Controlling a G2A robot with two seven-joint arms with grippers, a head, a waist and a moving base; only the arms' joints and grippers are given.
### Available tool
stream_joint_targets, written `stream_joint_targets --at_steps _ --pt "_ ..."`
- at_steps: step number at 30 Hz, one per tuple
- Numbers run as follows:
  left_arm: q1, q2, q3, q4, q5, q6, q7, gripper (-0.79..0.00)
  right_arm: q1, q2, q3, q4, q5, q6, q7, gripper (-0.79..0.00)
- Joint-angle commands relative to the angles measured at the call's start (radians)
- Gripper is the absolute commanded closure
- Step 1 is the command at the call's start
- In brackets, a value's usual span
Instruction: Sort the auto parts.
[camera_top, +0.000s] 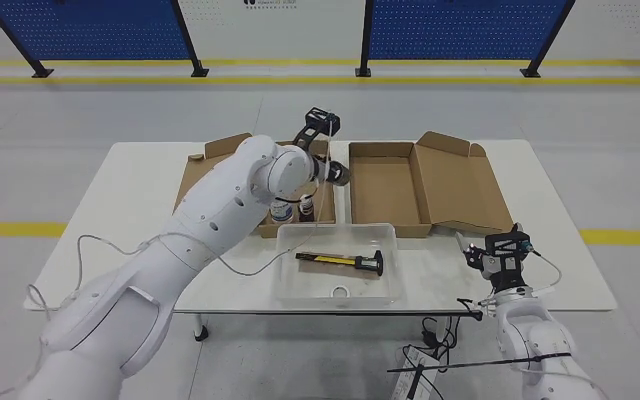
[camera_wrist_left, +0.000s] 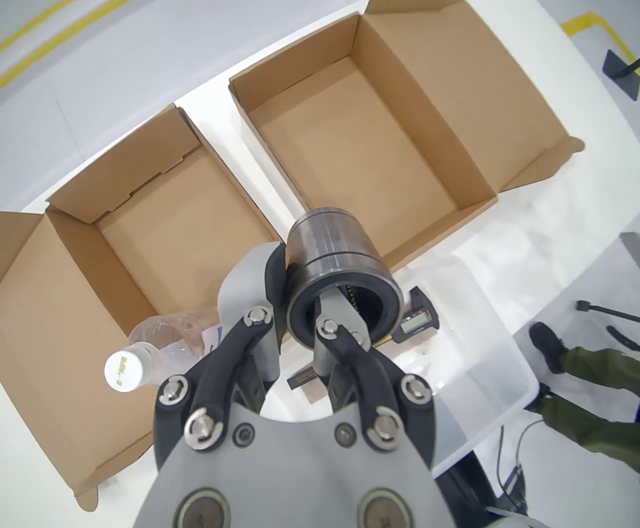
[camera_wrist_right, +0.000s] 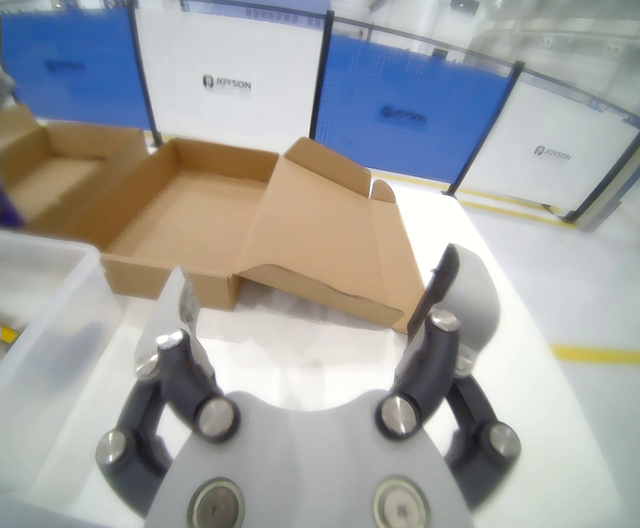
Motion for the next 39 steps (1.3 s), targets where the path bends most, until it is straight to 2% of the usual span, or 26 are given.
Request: stream_joint_targets --at_steps 1,8,16,28,39 --pt "-0.015 -0.019 0.017 0.054 -0.015 0.003 -0.004 0.000 0.000 0.000 0.000 0.000 0.000 0.000 0.000 -0.785" --pt "-0.066 -0.082 0.068 0.202 -0.052 -0.033 -0.026 0.000 0.000 0.000 0.000 0.000 0.000 0.000 0.000 -0.785" --pt "-0.094 -0.134 0.096 0.327 -0.069 -0.053 -0.050 0.000 0.000 0.000 0.000 0.000 0.000 0.000 0.000 -0.785" --pt "-0.113 -0.192 0.121 0.453 -0.076 -0.092 -0.126 0.000 0.000 0.000 0.000 0.000 0.000 0.000 0.000 -0.785" --pt "-0.117 -0.231 0.127 0.536 -0.070 -0.120 -0.147 0.000 0.000 0.000 0.000 0.000 0.000 0.000 0.000 -0.785"
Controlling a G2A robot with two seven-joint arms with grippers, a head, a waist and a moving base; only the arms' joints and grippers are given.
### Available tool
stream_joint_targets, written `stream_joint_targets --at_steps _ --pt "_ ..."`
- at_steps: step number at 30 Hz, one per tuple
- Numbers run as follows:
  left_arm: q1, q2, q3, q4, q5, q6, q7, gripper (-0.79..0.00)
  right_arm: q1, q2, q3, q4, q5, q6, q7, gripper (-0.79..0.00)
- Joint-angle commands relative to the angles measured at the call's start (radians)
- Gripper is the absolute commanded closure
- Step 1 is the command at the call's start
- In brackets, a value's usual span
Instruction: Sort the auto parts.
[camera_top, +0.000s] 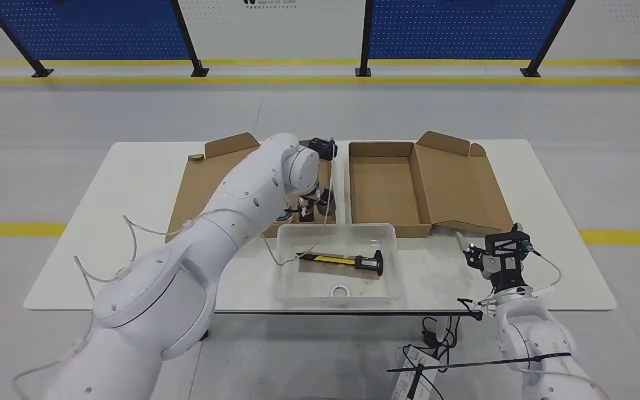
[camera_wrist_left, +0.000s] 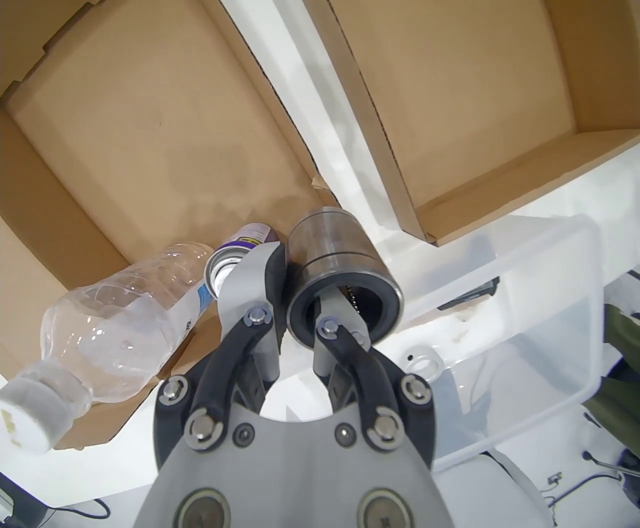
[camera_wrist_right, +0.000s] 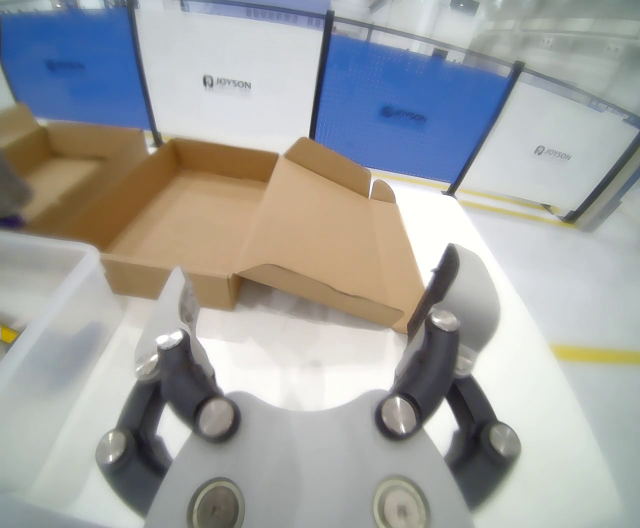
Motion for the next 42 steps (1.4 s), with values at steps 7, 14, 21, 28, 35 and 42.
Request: stream_joint_targets --at_steps 7,14,21,28,35,42 --pt "-0.005 -0.025 0.000 0.053 0.001 -0.022 -0.017 0.000 0.000 0.000 0.000 0.000 0.000 0.000 0.000 -0.785" --pt "-0.006 -0.043 -0.003 0.098 0.007 -0.036 -0.012 0.000 0.000 0.000 0.000 0.000 0.000 0.000 0.000 -0.785" --pt "-0.013 -0.060 -0.012 0.138 0.006 -0.032 -0.003 0.000 0.000 0.000 0.000 0.000 0.000 0.000 0.000 -0.785" --pt "-0.014 -0.076 -0.025 0.174 0.000 -0.022 0.016 0.000 0.000 0.000 0.000 0.000 0.000 0.000 0.000 -0.785" --pt "-0.011 -0.090 -0.031 0.203 0.004 -0.019 0.036 0.000 0.000 0.000 0.000 0.000 0.000 0.000 0.000 -0.785" --pt "-0.014 -0.104 -0.036 0.226 0.013 -0.026 0.036 0.000 0.000 0.000 0.000 0.000 0.000 0.000 0.000 -0.785"
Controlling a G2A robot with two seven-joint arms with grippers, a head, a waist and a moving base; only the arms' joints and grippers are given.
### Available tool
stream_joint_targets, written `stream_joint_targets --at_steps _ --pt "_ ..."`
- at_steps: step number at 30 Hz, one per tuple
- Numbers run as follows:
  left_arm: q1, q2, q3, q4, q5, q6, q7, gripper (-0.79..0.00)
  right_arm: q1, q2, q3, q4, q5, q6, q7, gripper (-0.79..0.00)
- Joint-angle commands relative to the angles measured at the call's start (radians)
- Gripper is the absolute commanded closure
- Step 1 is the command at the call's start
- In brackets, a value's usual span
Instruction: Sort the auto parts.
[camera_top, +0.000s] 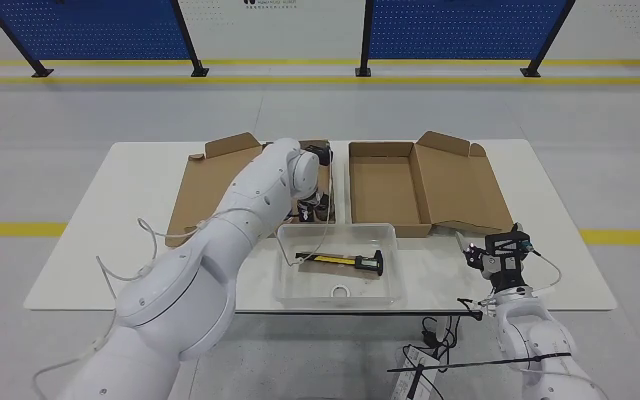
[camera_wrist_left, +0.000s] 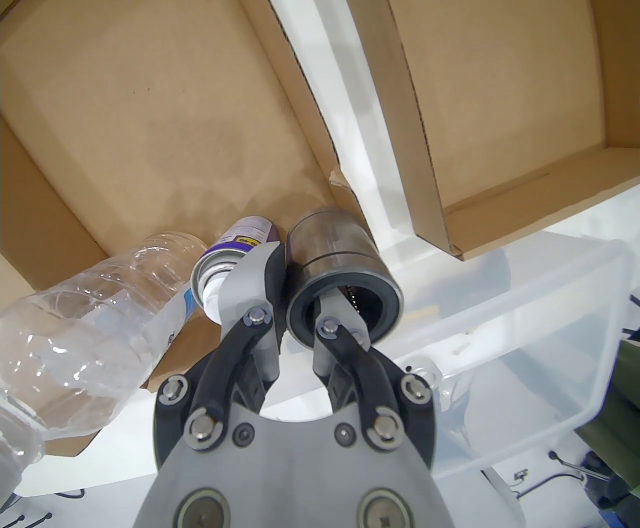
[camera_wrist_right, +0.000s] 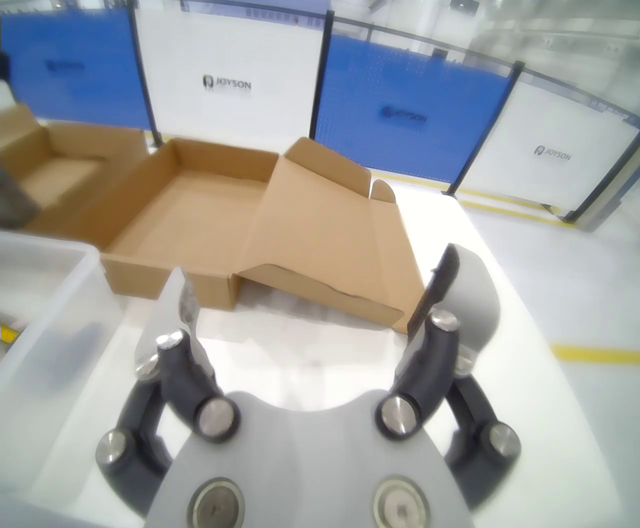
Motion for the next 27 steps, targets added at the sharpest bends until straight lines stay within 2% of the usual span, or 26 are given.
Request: stream_joint_targets --at_steps 1,21,24,26,27 --pt "0.000 -0.003 -0.003 0.007 -0.002 0.000 -0.001 0.000 0.000 0.000 0.000 0.000 0.000 0.000 0.000 -0.785" --pt "0.002 -0.033 -0.020 0.071 0.015 0.000 -0.003 -0.006 0.000 0.000 0.000 0.000 0.000 0.000 0.000 -0.785" --pt "0.001 -0.037 -0.023 0.077 0.018 -0.001 -0.004 -0.071 0.000 0.000 0.000 0.000 0.000 0.000 0.000 -0.785" --pt "0.001 -0.039 -0.024 0.080 0.021 -0.002 -0.003 -0.166 0.000 0.000 0.000 0.000 0.000 0.000 0.000 -0.785" --pt "0.002 -0.041 -0.024 0.081 0.023 -0.002 -0.002 -0.185 0.000 0.000 0.000 0.000 0.000 0.000 0.000 -0.785"
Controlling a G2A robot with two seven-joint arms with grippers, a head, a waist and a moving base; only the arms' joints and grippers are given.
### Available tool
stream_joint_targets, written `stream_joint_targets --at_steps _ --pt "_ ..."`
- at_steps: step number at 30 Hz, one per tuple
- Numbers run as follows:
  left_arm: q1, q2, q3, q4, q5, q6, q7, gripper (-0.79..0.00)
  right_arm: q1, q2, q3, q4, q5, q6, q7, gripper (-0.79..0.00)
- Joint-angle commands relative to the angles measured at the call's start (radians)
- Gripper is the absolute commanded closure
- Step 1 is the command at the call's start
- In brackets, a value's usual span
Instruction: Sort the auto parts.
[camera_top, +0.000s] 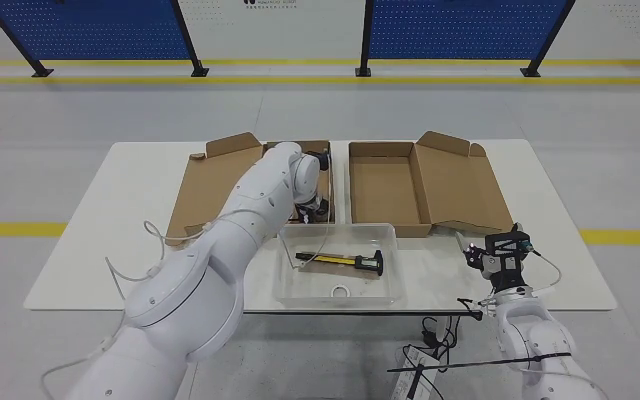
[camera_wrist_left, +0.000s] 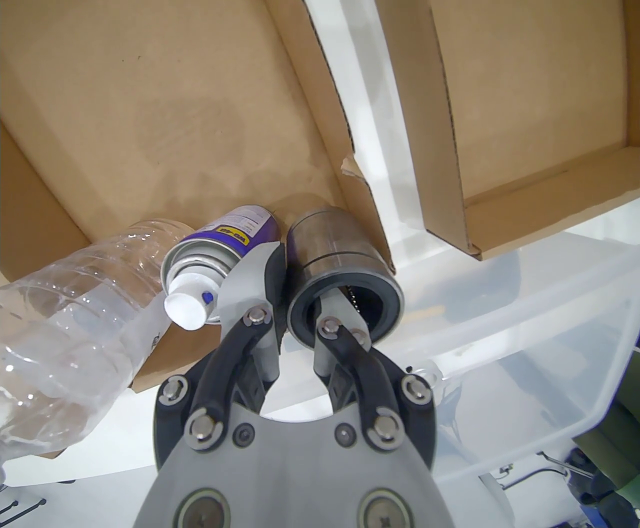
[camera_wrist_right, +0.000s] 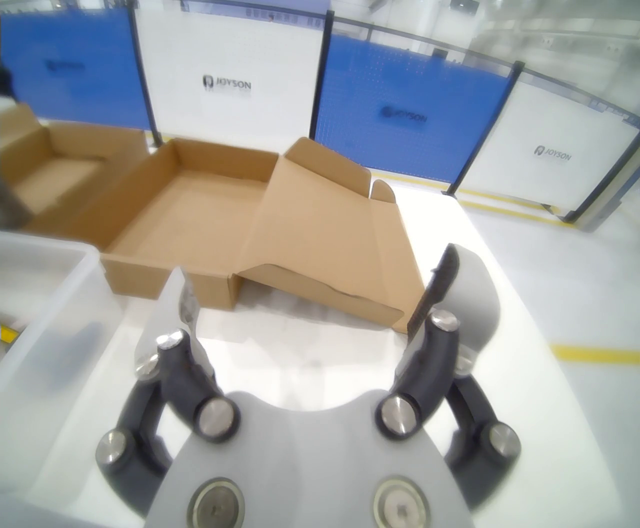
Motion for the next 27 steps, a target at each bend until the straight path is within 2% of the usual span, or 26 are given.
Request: stream_joint_targets --at_steps 1,10,11,12,13,14,15,22,27 --pt "0.001 -0.003 0.000 0.000 0.005 -0.001 0.001 -0.222 0.000 0.000 0.000 0.000 0.000 0.000 0.000 -0.785" --pt "-0.002 -0.013 -0.011 0.018 0.007 -0.008 0.002 -0.314 0.000 0.000 0.000 0.000 0.000 0.000 0.000 -0.785" --pt "-0.003 -0.014 -0.012 0.020 0.009 -0.010 0.003 -0.357 0.000 0.000 0.000 0.000 0.000 0.000 0.000 -0.785" --pt "-0.005 -0.015 -0.013 0.020 0.008 -0.012 0.003 -0.437 0.000 0.000 0.000 0.000 0.000 0.000 0.000 -0.785" --pt "-0.008 -0.016 -0.015 0.018 0.008 -0.015 0.002 -0.548 0.000 0.000 0.000 0.000 0.000 0.000 0.000 -0.785" --pt "-0.011 -0.016 -0.018 0.014 0.006 -0.020 0.003 -0.723 0.000 0.000 0.000 0.000 0.000 0.000 0.000 -0.785" --pt "-0.014 -0.017 -0.020 0.012 0.005 -0.025 0.006 -0.785 0.000 0.000 0.000 0.000 0.000 0.000 0.000 -0.785" --pt "-0.042 -0.013 -0.037 -0.021 0.008 -0.069 0.019 -0.785 0.000 0.000 0.000 0.000 0.000 0.000 0.000 -0.785" --pt "-0.060 0.002 -0.072 -0.073 -0.015 -0.103 0.049 -0.785 0.000 0.000 0.000 0.000 0.000 0.000 0.000 -0.785"
